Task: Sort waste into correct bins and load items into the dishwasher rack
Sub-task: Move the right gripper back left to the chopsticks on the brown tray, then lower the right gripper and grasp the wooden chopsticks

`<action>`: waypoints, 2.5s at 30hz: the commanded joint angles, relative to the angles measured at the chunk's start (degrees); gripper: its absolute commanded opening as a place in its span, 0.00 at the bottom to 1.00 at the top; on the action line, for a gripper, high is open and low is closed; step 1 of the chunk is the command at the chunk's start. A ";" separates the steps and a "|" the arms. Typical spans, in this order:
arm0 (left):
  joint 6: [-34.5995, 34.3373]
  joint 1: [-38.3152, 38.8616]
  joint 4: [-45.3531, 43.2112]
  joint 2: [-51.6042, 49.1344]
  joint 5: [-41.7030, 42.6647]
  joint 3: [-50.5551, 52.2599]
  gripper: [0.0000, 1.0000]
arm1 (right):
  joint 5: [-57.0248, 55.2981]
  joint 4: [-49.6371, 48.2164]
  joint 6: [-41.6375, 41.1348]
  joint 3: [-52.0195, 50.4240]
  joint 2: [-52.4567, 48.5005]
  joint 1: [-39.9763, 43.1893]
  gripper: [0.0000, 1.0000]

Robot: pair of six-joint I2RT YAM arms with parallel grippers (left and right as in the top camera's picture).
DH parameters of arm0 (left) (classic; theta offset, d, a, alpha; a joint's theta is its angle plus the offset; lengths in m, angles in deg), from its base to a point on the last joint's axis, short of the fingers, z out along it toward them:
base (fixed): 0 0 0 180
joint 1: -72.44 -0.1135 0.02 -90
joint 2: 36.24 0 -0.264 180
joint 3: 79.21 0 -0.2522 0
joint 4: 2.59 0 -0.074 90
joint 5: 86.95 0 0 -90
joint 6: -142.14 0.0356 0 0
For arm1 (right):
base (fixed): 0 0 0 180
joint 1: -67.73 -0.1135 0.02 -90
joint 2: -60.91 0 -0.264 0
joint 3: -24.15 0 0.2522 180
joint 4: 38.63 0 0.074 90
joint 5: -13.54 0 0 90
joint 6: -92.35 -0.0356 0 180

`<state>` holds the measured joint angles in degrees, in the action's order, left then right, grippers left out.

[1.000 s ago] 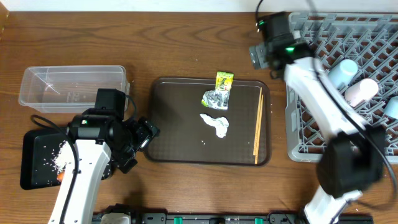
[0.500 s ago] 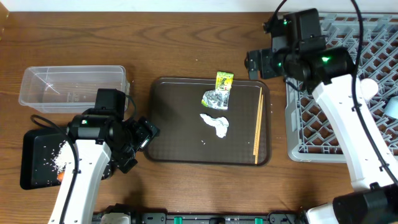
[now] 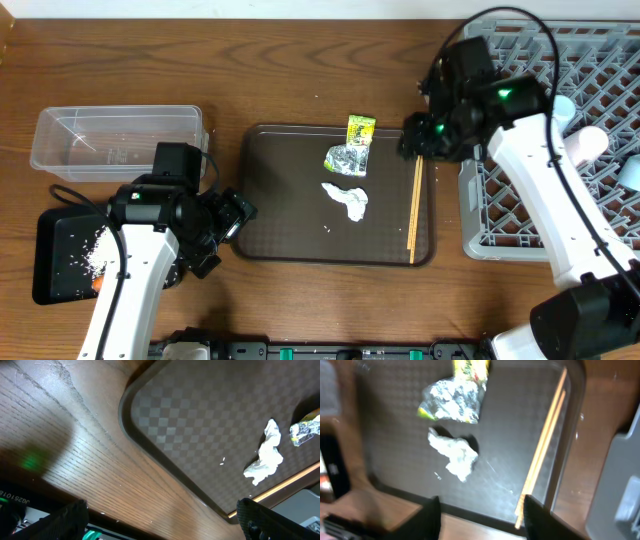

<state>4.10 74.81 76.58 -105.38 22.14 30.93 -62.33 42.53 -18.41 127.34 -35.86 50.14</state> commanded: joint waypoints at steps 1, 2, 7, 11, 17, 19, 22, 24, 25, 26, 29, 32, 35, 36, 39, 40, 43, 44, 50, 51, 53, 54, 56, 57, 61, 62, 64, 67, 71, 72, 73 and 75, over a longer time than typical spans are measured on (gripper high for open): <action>-0.33 0.17 0.13 -0.15 -0.79 -0.26 0.98 | -3.26 -1.84 -8.59 -6.54 0.11 -2.80 0.36; -0.33 0.17 0.11 -0.15 -0.79 -0.26 0.98 | -3.65 -2.97 -9.68 -8.44 0.11 -3.39 0.35; -0.33 0.17 0.13 -0.15 -0.79 -0.26 0.98 | -3.63 -11.32 -15.58 -18.10 0.11 -5.81 0.35; -0.33 0.17 0.13 -0.15 -0.79 -0.26 0.98 | -6.36 -16.96 -18.97 -24.17 0.11 -6.73 0.38; -0.33 0.17 0.11 -0.15 -0.79 -0.26 0.98 | -12.68 -20.31 -19.91 -27.82 0.11 -6.71 0.43; -0.33 0.17 0.11 -0.15 -0.79 -0.26 0.98 | -12.68 -20.83 -19.91 -28.17 0.11 -6.71 0.43; -0.33 0.17 0.11 -0.15 -0.79 -0.26 0.98 | -12.63 -20.94 -19.74 -28.46 0.09 -6.73 0.44; -0.33 0.17 0.11 -0.15 -0.79 -0.26 0.98 | -12.66 -20.98 -19.65 -28.59 0.09 -6.80 0.44; -0.33 0.17 0.11 -0.15 -0.79 -0.26 0.98 | -12.61 -21.24 -19.67 -28.65 0.09 -6.88 0.44; -0.33 0.17 0.13 -0.15 -0.79 -0.26 0.98 | -12.61 -21.66 -19.67 -28.76 0.09 -6.95 0.44; -0.33 0.17 0.11 -0.15 -0.79 -0.26 0.98 | -12.15 -22.80 -19.69 -28.87 0.09 -6.99 0.46; -0.33 0.17 0.11 -0.15 -0.79 -0.26 0.98 | -12.17 -22.77 -19.67 -28.87 0.09 -7.50 0.52; -0.33 0.17 0.11 -0.15 -0.79 -0.26 0.98 | -12.22 -22.23 -19.65 -28.89 0.09 -8.04 0.53; -0.33 0.17 0.11 -0.15 -0.79 -0.26 0.98 | -12.20 -22.14 -19.65 -28.89 0.09 -8.24 0.53; -0.33 0.17 0.13 -0.15 -0.79 -0.26 0.98 | -12.22 -21.99 -19.65 -28.89 0.09 -8.63 0.53; -0.33 0.17 0.13 -0.15 -0.79 -0.26 0.98 | -12.20 -22.01 -19.67 -28.89 0.09 -8.76 0.53; -0.33 0.17 0.11 -0.15 -0.79 -0.26 0.98 | -12.35 -22.49 -19.69 -28.89 0.09 -9.22 0.53; -0.33 0.17 0.13 -0.15 -0.79 -0.26 0.98 | -12.68 -22.82 -19.71 -28.89 0.09 -9.33 0.53; -0.33 0.17 0.13 -0.15 -0.79 -0.26 0.98 | -19.10 -23.50 -21.00 -28.89 0.09 -9.29 0.58; -0.33 0.17 0.11 -0.15 -0.79 -0.26 0.98 | -19.06 -24.11 -21.00 -28.89 0.09 -9.25 0.59; -0.33 0.17 0.11 -0.15 -0.79 -0.26 0.98 | -19.08 -24.98 -21.00 -28.89 0.09 -9.22 0.59; -0.33 0.17 0.13 -0.15 -0.79 -0.26 0.98 | -19.10 -25.35 -21.00 -28.89 0.09 -9.22 0.59; -0.33 0.17 0.13 -0.15 -0.79 -0.26 0.98 | -19.08 -26.08 -21.00 -28.92 0.09 -9.22 0.58; -0.33 0.17 0.13 -0.15 -0.79 -0.26 0.98 | -19.06 -26.40 -21.00 -28.92 0.09 -9.22 0.57; -0.33 0.17 0.11 -0.15 -0.79 -0.26 0.98 | -19.06 -27.82 -21.00 -28.89 0.09 -9.22 0.52; -0.33 0.17 0.13 -0.15 -0.79 -0.26 0.98 | -19.06 -28.02 -21.03 -28.89 0.09 -9.22 0.52; -0.33 0.17 0.11 -0.15 -0.79 -0.26 0.98 | -19.10 -28.02 -21.49 -28.89 0.07 -9.20 0.51; -0.33 0.17 0.13 -0.15 -0.79 -0.26 0.98 | -19.10 -28.13 -21.66 -28.92 -0.17 -9.20 0.51; -0.33 0.17 0.13 -0.15 -0.79 -0.26 0.98 | -19.06 -28.46 -21.66 -28.89 -1.97 -9.22 0.51; -0.33 0.17 0.13 -0.15 -0.79 -0.26 0.98 | -18.99 -28.52 -21.68 -28.89 -2.71 -9.22 0.50; -0.33 0.17 0.13 -0.15 -0.79 -0.26 0.98 | -18.71 -28.68 -21.66 -28.89 -3.43 -9.22 0.50; -0.33 0.17 0.13 -0.15 -0.79 -0.26 0.98 | -18.25 -28.89 -21.64 -28.89 -4.50 -9.22 0.50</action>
<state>4.10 74.81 76.56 -105.38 22.14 30.93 -80.30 13.87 -39.17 98.79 -38.22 41.92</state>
